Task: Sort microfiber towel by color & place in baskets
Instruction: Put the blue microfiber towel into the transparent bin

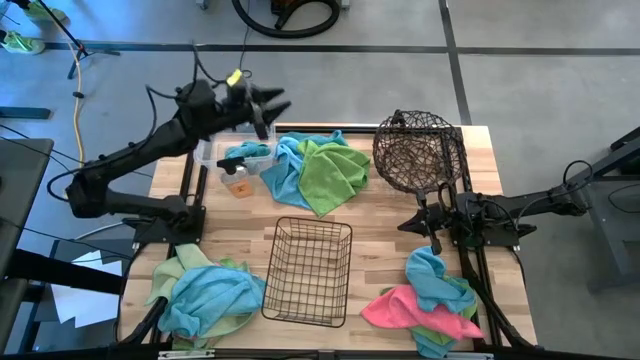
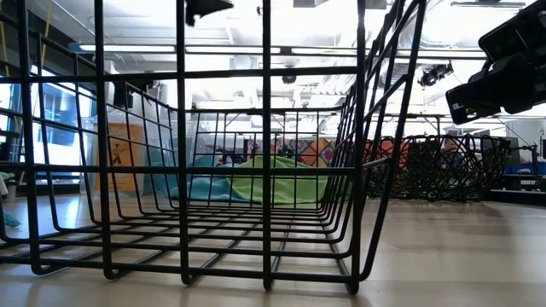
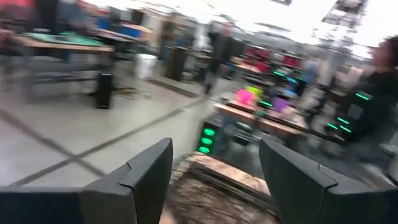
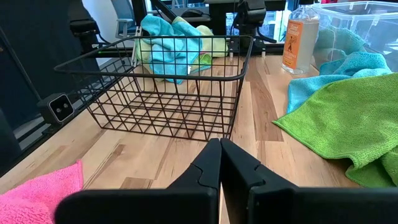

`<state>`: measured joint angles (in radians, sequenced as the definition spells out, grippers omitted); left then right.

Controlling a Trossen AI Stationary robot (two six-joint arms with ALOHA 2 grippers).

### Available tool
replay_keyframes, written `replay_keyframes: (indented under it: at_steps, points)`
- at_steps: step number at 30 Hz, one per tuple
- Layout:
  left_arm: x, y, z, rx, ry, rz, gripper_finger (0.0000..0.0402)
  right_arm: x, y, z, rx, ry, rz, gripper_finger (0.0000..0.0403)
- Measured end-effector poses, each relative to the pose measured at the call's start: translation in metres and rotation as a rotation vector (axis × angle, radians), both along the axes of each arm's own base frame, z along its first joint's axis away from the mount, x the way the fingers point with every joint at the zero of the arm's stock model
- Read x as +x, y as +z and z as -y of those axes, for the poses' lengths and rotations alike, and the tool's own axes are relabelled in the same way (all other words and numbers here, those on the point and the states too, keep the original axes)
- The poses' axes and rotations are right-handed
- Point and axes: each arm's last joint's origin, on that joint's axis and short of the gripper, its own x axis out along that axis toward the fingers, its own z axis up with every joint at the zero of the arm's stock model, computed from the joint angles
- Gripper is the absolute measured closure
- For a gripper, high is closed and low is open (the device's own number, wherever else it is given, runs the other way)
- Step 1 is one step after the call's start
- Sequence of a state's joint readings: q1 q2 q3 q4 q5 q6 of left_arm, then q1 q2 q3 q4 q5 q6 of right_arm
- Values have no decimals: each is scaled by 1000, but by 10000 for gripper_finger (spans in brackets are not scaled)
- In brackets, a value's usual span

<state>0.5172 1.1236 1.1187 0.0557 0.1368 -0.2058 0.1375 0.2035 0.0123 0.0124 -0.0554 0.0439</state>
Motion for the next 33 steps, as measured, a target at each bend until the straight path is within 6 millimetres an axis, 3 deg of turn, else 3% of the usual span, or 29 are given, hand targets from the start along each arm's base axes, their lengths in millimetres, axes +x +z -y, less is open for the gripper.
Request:
replay_keyframes:
  at_steps: [7, 15, 22, 33]
  points:
    - [24, -6, 61, 116, -205, -102, 172, 0, 0, 0, 0, 0, 0, 402]
    - [30, -18, 117, 91, -430, -201, 172, 0, 0, 0, 0, 0, 0, 402]
    - [23, -24, 139, 52, -509, -284, 172, 0, 0, 0, 0, 0, 0, 402]
    - [-7, -23, 158, -34, -692, -361, 172, 0, 0, 0, 0, 0, 0, 402]
